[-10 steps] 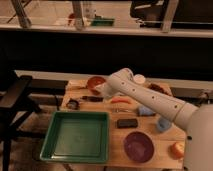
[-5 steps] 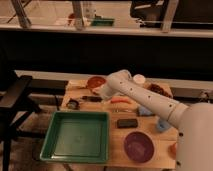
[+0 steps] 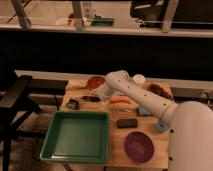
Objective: Wipe purple bowl with brush
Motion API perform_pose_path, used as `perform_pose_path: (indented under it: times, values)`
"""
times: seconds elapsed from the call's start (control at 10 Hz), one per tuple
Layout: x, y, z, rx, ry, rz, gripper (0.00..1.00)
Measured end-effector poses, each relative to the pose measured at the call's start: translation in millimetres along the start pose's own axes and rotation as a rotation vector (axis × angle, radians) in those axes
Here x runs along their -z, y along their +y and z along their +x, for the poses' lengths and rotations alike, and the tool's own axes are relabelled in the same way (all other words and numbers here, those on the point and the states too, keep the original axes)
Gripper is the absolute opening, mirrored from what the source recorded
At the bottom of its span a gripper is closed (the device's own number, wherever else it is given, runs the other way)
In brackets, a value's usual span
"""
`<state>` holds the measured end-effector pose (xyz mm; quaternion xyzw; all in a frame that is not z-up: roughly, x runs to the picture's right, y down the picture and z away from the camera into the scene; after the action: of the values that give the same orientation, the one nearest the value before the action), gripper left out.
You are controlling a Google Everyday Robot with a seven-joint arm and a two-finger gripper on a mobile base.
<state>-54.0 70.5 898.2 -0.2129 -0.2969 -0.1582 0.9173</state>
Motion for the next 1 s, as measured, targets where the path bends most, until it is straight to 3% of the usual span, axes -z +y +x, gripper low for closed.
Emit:
perform_pose_path:
  times: [0.4, 1.0]
  values:
    - [-13, -4, 8, -0.090, -0.049, -0.047, 0.80]
    - [-20, -4, 22, -0.193, -0.061, -0.102, 0.80]
